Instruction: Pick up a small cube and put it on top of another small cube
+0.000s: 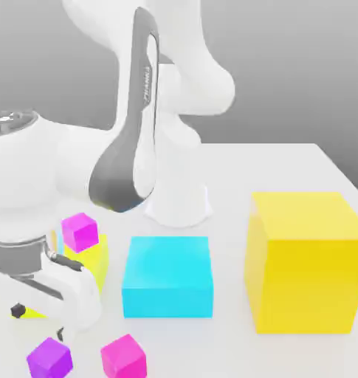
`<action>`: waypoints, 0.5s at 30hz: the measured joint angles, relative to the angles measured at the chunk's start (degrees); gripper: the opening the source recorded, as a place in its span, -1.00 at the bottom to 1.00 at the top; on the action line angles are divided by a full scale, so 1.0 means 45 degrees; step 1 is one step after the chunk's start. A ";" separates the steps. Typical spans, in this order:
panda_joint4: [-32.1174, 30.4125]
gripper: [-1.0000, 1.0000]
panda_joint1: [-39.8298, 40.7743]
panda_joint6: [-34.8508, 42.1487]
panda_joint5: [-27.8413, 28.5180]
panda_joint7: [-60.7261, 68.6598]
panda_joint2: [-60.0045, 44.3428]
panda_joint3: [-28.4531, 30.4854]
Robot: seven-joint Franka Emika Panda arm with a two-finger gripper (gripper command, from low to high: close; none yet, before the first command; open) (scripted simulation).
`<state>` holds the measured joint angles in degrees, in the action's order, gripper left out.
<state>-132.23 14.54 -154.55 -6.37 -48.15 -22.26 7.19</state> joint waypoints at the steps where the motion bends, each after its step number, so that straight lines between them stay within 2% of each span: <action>1: 0.0090 0.00 0.0088 -0.0329 -0.0113 0.0077 -0.0461 -0.0092; 3: 0.0287 0.00 0.0270 -0.1024 -0.0314 0.0224 -0.1382 -0.0306; 4: 0.0337 -1.00 0.0317 -0.1201 -0.0362 0.0259 -0.1614 -0.0362; 10: 0.0363 -1.00 0.0345 -0.1291 -0.0376 0.0268 -0.1730 -0.0395; 15: -0.0030 -1.00 0.0082 0.0057 0.0050 -0.0048 0.0012 -0.0037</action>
<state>-132.36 14.91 -154.30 -6.15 -48.37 -22.20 7.03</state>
